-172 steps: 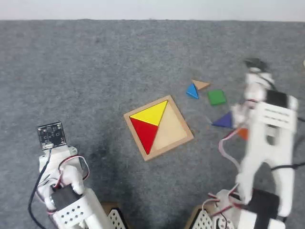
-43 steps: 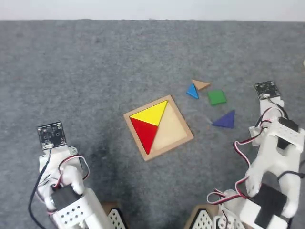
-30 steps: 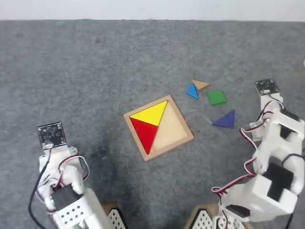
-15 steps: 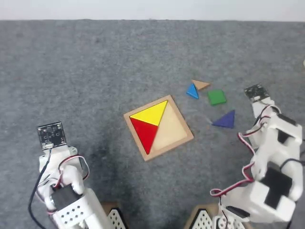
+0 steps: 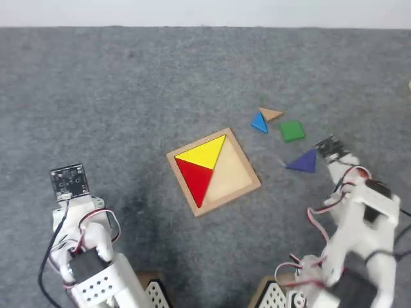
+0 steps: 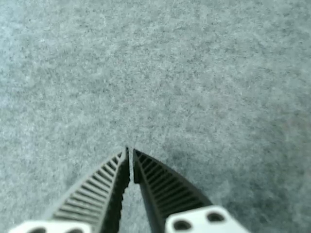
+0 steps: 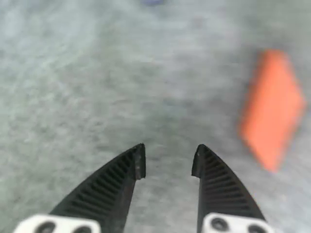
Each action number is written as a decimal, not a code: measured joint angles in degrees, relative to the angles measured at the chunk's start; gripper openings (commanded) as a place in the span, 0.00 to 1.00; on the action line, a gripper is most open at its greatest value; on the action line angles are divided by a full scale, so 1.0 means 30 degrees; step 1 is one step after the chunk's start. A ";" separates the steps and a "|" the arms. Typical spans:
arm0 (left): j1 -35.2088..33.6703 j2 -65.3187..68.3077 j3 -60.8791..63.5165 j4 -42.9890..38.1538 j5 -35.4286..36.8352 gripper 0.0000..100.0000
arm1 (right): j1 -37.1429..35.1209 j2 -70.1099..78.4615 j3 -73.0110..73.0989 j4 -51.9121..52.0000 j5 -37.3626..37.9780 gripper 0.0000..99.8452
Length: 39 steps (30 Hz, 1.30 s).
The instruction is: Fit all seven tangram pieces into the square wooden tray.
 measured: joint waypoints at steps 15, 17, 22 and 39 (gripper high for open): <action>0.0000 0.0000 0.0000 0.0000 0.0000 0.02 | 0.0059 0.4513 -0.5626 0.1377 -0.0645 0.17; 0.0000 0.0000 0.0000 0.0000 0.0000 0.02 | 0.0205 0.6886 -0.6886 0.1348 -0.0645 0.17; 0.0000 0.0000 0.0000 0.0000 0.0000 0.02 | 0.0469 0.9055 -0.8176 0.1026 -0.0410 0.17; 0.0000 0.0000 0.0000 0.0000 0.0000 0.02 | 0.0234 0.8674 -0.5685 -0.0322 0.3136 0.17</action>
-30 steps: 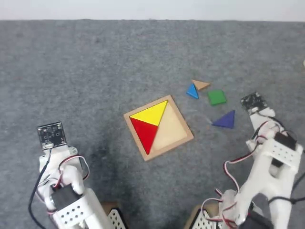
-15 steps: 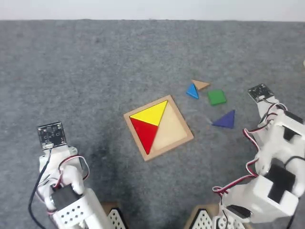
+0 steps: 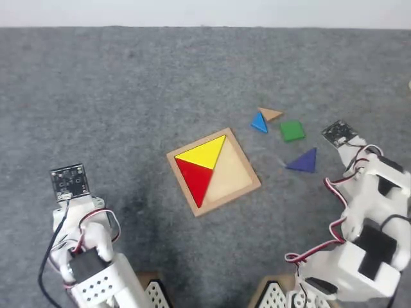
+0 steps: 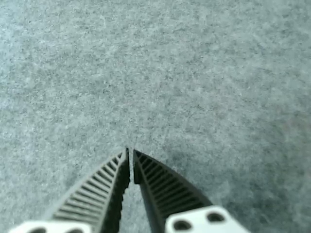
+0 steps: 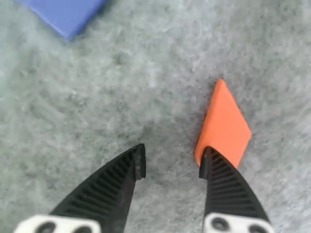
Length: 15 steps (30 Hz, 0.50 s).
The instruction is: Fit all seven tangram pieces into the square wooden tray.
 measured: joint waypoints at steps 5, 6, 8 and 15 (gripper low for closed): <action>0.0000 0.0000 0.0000 0.0000 0.0000 0.02 | -0.0176 -0.1905 0.2432 -0.0029 0.1231 0.17; 0.0000 0.0000 0.0000 0.0000 0.0000 0.02 | -0.0176 -0.2491 0.2960 -0.0029 0.1377 0.17; 0.0000 0.0000 0.0000 0.0000 0.0000 0.02 | -0.0205 -0.3722 0.4073 0.0000 0.1524 0.17; 0.0000 0.0000 0.0000 0.0000 0.0000 0.02 | 0.0000 -0.8469 0.5773 0.2842 0.1758 0.17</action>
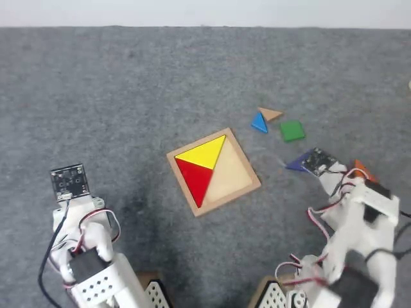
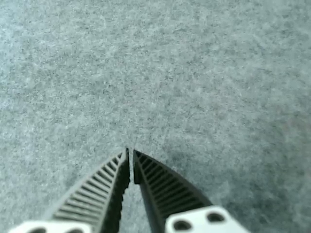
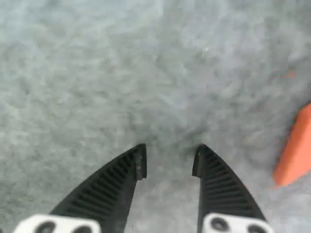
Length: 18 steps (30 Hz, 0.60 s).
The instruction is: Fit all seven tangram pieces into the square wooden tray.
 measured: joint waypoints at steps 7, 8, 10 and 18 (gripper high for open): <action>0.0000 0.0000 0.0000 0.0000 0.0000 0.02 | 0.0352 -0.2168 -0.3048 0.2110 -0.1905 0.17; 0.0000 0.0000 0.0000 0.0000 0.0000 0.02 | 0.0352 -0.1729 -0.3810 0.2227 -0.1934 0.17; 0.0000 0.0000 0.0000 0.0000 0.0000 0.02 | 0.0352 -0.0322 -0.5128 0.2256 -0.1670 0.17; 0.0000 0.0000 0.0000 0.0000 0.0000 0.02 | 0.0352 0.7473 -0.8322 0.0615 0.1700 0.32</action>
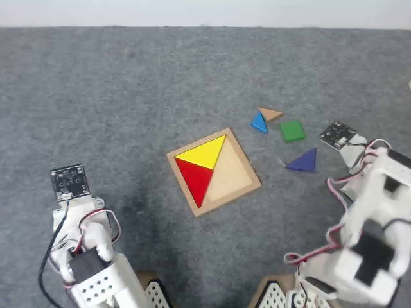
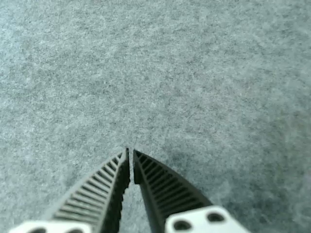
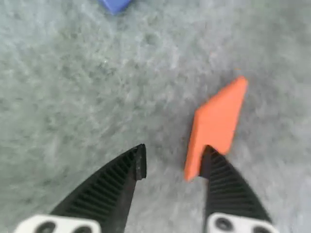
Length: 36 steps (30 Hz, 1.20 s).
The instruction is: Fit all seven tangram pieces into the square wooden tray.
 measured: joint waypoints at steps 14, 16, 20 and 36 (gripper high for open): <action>0.0000 0.0000 0.0000 0.0000 0.0000 0.02 | 0.0645 0.2168 -0.1436 -0.1553 0.0557 0.33; 0.0000 0.0000 0.0000 0.0000 0.0000 0.02 | 0.0615 0.2286 -0.1436 -0.1553 0.0557 0.33; 0.0000 0.0000 0.0000 0.0000 0.0000 0.02 | 0.0527 0.3311 -0.1495 -0.1553 0.0557 0.25; 0.0000 0.0000 0.0000 0.0000 0.0000 0.02 | 0.0322 0.3399 -0.3487 0.0322 -0.3077 0.02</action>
